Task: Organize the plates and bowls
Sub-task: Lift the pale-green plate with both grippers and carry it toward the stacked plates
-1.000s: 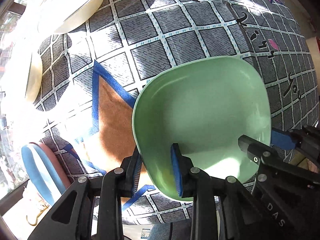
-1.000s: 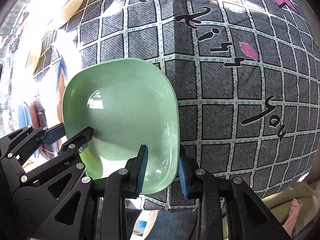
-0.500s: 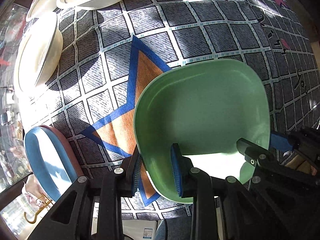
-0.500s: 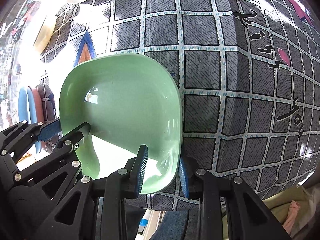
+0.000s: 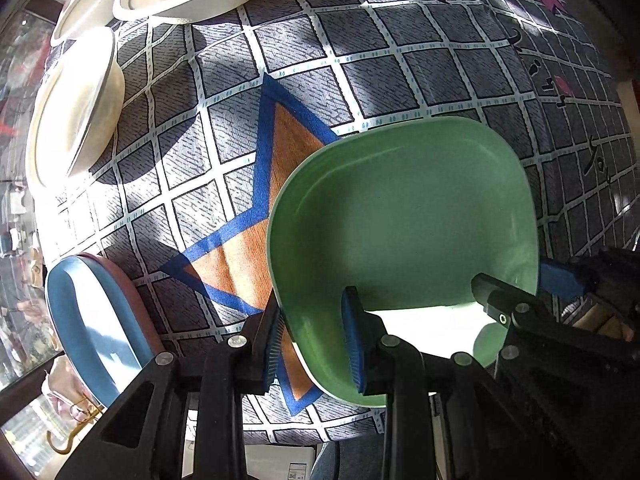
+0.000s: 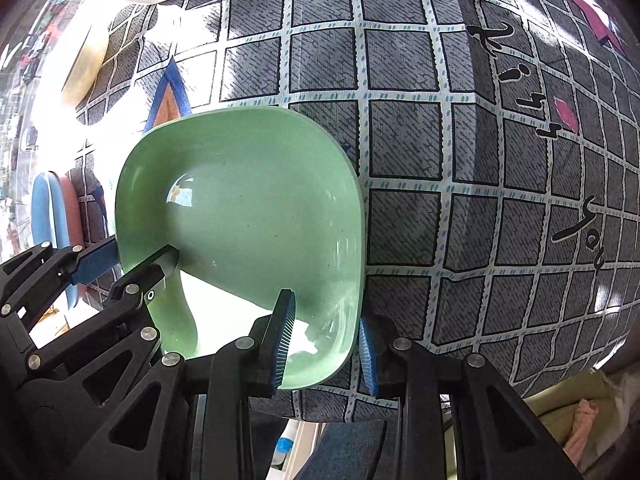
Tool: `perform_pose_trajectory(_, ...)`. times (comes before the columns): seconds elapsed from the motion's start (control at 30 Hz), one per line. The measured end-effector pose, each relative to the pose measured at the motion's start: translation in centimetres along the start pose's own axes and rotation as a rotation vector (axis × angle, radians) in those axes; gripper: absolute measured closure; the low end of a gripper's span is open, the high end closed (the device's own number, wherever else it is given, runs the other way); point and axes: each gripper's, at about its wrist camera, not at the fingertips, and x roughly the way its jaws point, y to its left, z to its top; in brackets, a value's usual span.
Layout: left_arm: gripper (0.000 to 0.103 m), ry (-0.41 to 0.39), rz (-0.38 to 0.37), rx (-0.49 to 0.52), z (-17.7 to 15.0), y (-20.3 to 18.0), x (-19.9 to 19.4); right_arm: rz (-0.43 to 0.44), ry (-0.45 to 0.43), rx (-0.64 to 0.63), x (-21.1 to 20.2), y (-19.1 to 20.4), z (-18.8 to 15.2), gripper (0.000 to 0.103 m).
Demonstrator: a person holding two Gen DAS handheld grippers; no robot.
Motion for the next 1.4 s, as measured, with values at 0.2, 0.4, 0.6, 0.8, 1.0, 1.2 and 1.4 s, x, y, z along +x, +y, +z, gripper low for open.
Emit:
perform_pose_trajectory(0.2,0.073,-0.013,-0.006,0.002,-0.2,0.5,-0.3,-0.015,-0.005,-0.012,0.0,0.1,0.1,0.07)
perform_pose_trajectory(0.4,0.073,-0.021,-0.018,-0.001,-0.4,0.3,-0.1,-0.024,-0.016,-0.009,0.0,0.3,0.0,0.07)
perform_pose_trajectory(0.6,0.073,-0.015,-0.022,0.006,-0.7,0.8,-0.1,-0.02,-0.005,-0.016,0.0,0.8,-0.3,0.07)
perform_pose_trajectory(0.8,0.073,-0.005,-0.012,-0.009,-1.5,2.7,-0.1,0.051,0.032,0.026,0.0,1.4,-1.1,0.07)
perform_pose_trajectory(1.0,0.073,-0.015,-0.004,-0.034,-3.6,5.7,-0.7,0.072,0.046,-0.019,-0.7,3.9,-2.1,0.07)
perform_pose_trajectory(1.2,0.073,-0.025,0.03,-0.077,-6.4,10.5,-1.7,0.098,0.04,-0.077,-2.1,7.6,-1.7,0.07)
perform_pose_trajectory(1.4,0.073,-0.039,0.053,-0.191,-9.0,17.6,-3.0,0.131,0.021,-0.162,-3.5,12.6,-1.1,0.07)
